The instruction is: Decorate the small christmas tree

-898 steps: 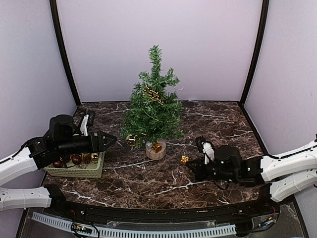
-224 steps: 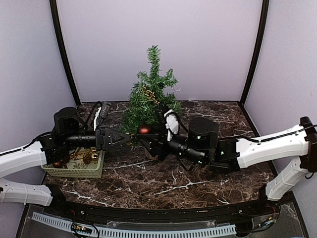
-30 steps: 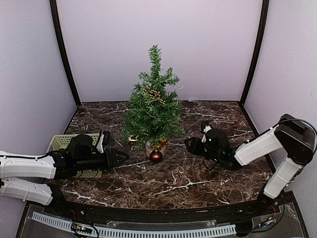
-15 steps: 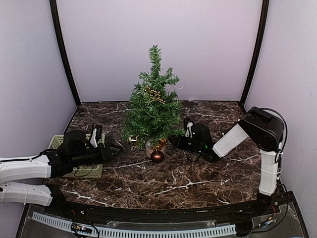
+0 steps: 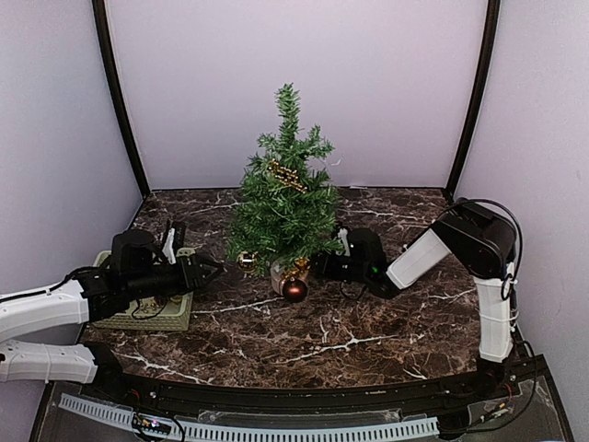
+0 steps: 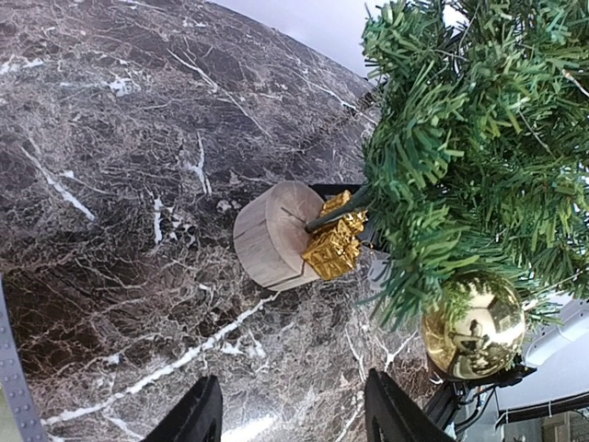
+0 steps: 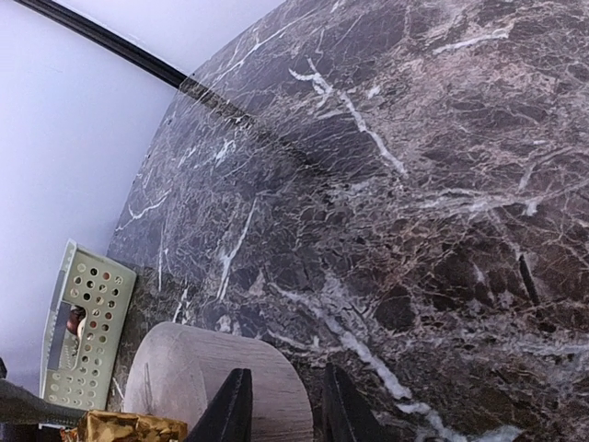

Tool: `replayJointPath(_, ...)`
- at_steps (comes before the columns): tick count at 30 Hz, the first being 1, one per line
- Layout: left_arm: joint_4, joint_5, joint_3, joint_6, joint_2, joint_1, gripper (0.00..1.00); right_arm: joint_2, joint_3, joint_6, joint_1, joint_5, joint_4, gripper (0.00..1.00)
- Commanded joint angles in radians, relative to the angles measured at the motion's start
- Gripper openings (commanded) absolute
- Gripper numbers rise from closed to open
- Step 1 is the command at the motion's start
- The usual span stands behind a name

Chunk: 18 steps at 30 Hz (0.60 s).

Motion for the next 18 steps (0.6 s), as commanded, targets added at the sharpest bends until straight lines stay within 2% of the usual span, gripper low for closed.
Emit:
replayJointPath(1, -0.062, 0.01, 0.048, 0.044, -0.031, 0.016, 0.55, -0.01, -0.02, 0.005, -0.005, -0.053, 0.018, 0.26)
replayJointPath(18, -0.116, -0.003, 0.065, 0.078, -0.067, 0.05, 0.55, -0.067, -0.106, -0.029, 0.067, -0.122, 0.093, 0.26)
